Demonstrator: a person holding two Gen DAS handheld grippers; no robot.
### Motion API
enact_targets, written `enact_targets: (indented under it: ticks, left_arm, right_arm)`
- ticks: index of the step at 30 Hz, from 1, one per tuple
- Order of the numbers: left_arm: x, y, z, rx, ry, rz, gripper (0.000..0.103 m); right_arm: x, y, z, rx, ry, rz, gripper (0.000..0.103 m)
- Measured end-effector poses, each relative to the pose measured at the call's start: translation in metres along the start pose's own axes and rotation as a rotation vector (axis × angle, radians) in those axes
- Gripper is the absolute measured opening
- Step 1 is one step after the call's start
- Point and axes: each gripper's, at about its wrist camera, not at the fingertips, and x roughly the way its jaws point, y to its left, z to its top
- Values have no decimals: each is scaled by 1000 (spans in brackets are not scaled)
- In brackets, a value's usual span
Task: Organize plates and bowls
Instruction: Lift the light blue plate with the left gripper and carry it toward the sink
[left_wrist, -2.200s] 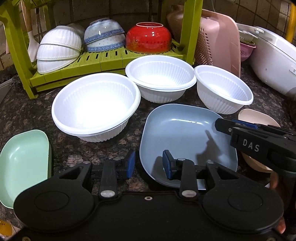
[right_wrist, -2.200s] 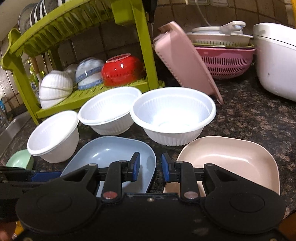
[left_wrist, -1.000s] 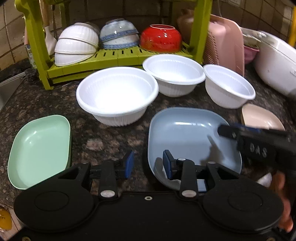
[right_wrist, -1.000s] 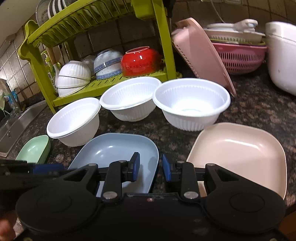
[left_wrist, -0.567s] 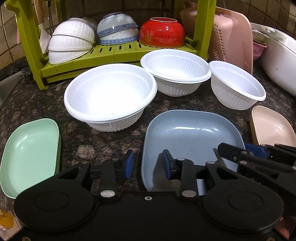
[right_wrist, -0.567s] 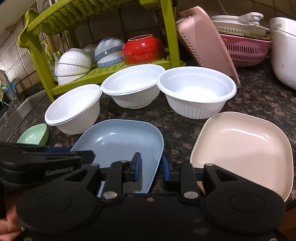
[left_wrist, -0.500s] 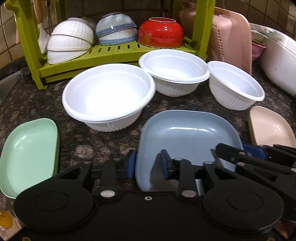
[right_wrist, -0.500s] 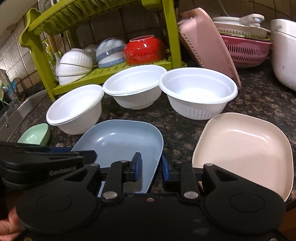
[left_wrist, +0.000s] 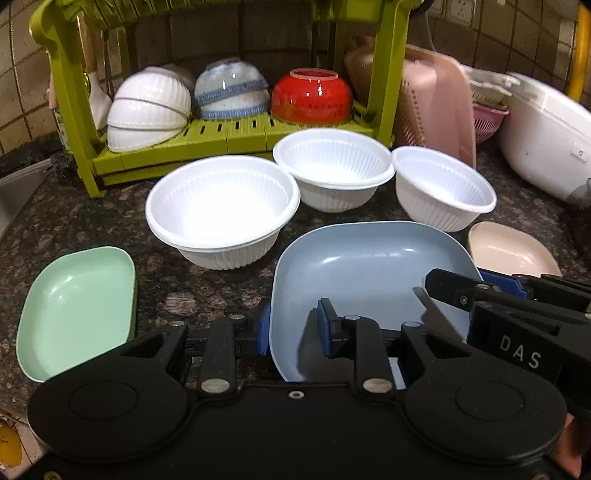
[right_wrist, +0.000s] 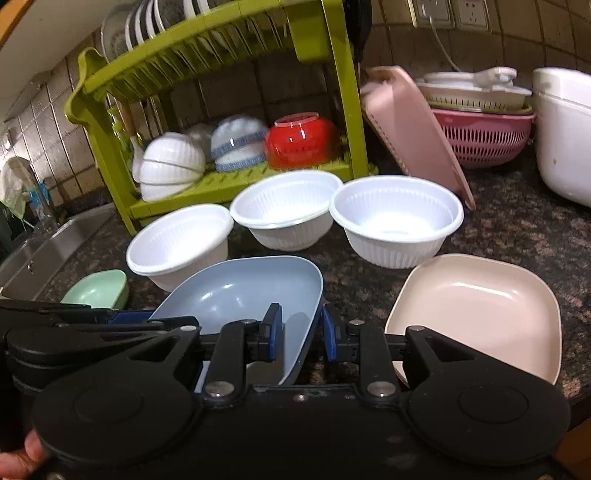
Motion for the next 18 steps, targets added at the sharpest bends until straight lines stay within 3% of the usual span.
enact_targets:
  ticks: [10,18]
  left_arm:
    - [-36,8,2,-6,-115,18,34]
    - [-52,44,4,-78,-162,92,34]
  right_arm:
    - [-27,21,5,-39,-129,22,26]
    - [-19,61,15,-70,-158,85,26]
